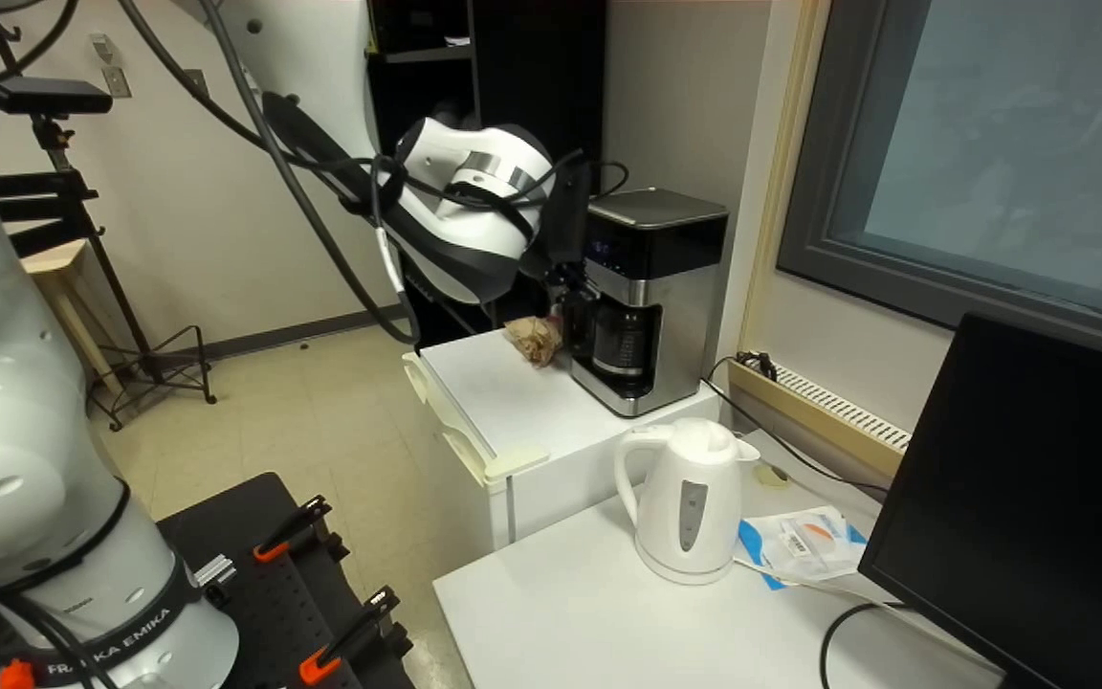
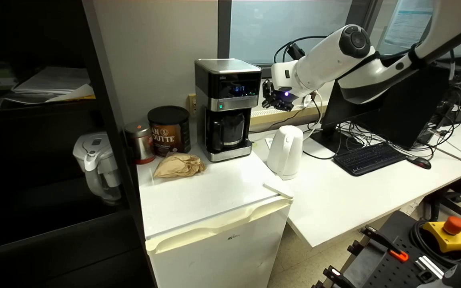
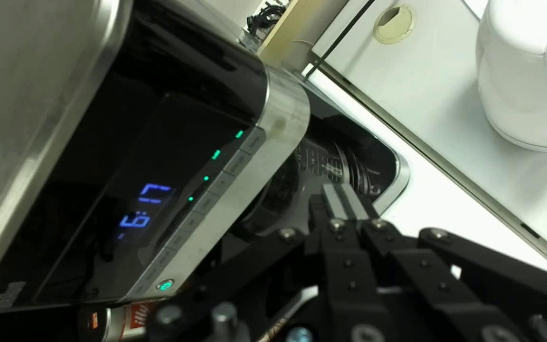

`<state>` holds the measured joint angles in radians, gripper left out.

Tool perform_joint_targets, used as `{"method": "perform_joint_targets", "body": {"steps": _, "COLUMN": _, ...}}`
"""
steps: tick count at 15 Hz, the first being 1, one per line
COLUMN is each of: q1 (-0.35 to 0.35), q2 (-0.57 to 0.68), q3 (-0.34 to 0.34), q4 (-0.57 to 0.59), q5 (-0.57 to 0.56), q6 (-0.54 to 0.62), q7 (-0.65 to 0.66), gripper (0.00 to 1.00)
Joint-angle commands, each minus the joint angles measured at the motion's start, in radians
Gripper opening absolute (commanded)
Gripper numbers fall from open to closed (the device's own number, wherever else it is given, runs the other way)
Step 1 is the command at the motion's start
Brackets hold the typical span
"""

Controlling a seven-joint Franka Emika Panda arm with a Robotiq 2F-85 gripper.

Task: Press a button on the coffeemaker.

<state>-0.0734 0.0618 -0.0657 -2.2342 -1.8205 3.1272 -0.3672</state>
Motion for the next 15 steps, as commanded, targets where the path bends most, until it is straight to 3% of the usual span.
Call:
{"method": "perform_joint_targets", "body": {"steps": 1, "q1": 0.008, "q2": -0.048, "q3": 0.009, "q4": -0.06, "q5": -0.047, "q6": -0.039, "q7": 0.043, "gripper": 0.0}}
{"method": "perform_joint_targets", "body": {"steps": 2, "q1": 0.009, "q2": -0.052, "q3": 0.01, "q4": -0.07, "q5": -0.057, "q6": -0.041, "q7": 0.049, "gripper": 0.0}}
{"method": "perform_joint_targets", "body": {"steps": 3, "q1": 0.012, "q2": -0.146, "q3": 0.015, "q4": -0.17, "q5": -0.091, "q6": -0.053, "q7": 0.078, "gripper": 0.0}}
{"method": "perform_joint_targets", "body": {"steps": 7, "q1": 0.021, "q2": -0.225, "q3": 0.025, "q4": -0.27, "q5": -0.153, "q6": -0.066, "q7": 0.128, "gripper": 0.0}}
{"method": "perform_joint_targets", "body": {"steps": 15, "q1": 0.021, "q2": -0.326, "q3": 0.029, "q4": -0.377, "q5": -0.17, "q6": -0.077, "q7": 0.142, "gripper": 0.0}}
